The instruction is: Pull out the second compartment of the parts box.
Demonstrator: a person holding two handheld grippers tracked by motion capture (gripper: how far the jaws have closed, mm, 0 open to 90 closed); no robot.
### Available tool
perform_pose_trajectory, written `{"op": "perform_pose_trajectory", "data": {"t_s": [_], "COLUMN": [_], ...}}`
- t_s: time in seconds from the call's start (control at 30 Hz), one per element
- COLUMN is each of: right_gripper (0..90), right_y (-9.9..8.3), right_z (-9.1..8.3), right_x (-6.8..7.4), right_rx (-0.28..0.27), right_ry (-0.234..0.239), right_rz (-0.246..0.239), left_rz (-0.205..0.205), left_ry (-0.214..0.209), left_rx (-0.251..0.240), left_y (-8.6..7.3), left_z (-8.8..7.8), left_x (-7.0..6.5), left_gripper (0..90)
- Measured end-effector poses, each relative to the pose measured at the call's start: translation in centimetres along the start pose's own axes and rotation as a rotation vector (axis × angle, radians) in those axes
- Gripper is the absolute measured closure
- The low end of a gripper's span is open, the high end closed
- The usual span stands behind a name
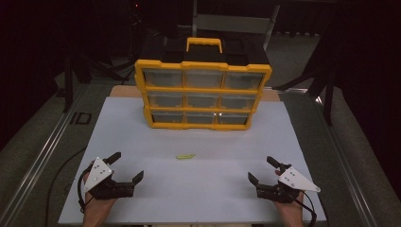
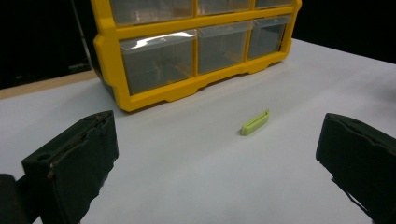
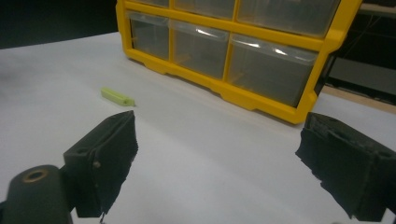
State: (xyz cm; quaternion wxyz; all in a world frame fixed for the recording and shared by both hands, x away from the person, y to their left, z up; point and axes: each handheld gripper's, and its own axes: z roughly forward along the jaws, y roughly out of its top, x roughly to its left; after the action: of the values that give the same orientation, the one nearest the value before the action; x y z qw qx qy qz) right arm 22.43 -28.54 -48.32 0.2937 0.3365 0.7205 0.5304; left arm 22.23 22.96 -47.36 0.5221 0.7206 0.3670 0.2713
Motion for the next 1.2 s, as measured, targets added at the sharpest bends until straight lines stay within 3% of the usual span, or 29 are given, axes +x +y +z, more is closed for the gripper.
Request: {"op": "perform_pose_trajectory", "data": {"t_s": [0.23, 0.47, 0.6, 0.87, 1.2], "right_gripper": [11.3, 10.7, 10.8, 10.8, 10.0], "right_y": [0.1, 0.3, 0.5, 1.9, 3.7], "right_z": [0.0, -0.1, 0.2, 1.1, 2.4], "right_x": [0.1, 0.1, 0.2, 0.5, 0.9], "right_rx": [0.001, -0.004, 0.008, -0.002, 0.053], "right_ry": [-0.016, -0.036, -0.017, -0.008, -0.005], "right_rz": [-0.009, 0.012, 0.019, -0.007, -0.008], "left_rz": [-0.004, -0.008, -0.024, -0.02, -0.017], "left_ry": [0.007, 0.01, 0.006, 0.01, 0.013], "left_rx": [0.021, 0.049, 0.048, 0.052, 0.068], "left_y": [-0.2, -0.4, -0.4, -0.4, -0.7], "left_z": [0.0, 0.4, 0.4, 0.5, 0.7], "left_x": [0.3, 0.4, 0.6, 0.7, 0.8], "left_gripper": [0.1, 0.1, 0.1, 0.1, 0.1]}}
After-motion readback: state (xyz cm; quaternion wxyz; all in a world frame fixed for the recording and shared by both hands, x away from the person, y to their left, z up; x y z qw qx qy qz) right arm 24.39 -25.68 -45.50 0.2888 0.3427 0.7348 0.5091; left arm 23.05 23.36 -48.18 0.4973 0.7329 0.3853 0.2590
